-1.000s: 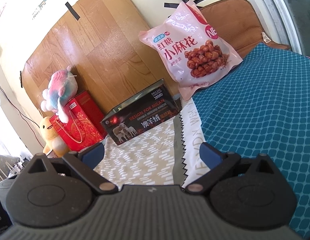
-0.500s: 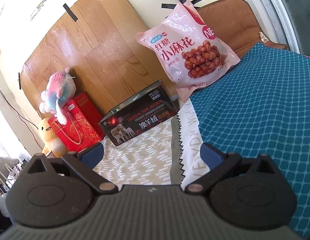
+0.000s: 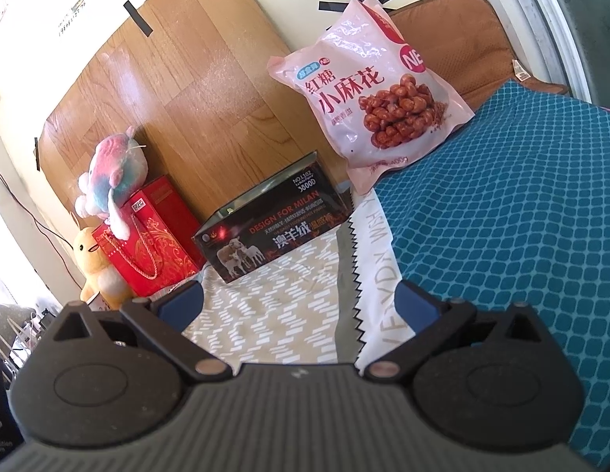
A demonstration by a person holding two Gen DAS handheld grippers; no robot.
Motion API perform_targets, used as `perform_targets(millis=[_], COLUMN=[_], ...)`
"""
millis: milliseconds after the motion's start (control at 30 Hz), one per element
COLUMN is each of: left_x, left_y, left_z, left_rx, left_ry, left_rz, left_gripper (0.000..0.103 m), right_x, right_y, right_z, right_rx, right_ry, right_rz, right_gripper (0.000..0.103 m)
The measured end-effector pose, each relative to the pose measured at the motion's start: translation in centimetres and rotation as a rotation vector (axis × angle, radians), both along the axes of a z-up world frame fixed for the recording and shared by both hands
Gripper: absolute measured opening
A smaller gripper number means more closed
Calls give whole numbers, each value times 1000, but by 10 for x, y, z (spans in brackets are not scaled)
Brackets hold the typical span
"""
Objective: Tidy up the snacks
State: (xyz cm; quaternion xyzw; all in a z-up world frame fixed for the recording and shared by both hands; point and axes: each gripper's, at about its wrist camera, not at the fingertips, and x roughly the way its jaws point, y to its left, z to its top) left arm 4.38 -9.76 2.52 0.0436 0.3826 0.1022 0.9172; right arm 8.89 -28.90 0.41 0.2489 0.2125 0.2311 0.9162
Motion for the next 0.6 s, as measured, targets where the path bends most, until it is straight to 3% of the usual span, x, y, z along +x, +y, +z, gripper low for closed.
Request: perform_targets(millis=[600], left_x=[6], left_y=[5], left_z=[-6], left_rx=[-37], left_ry=[37], left_rz=[10], left_gripper=[103], right_x=[2], right_y=[2], right_z=[-3], right_rx=[-6], right_ry=[11], right_rz=[4], right_gripper=[103])
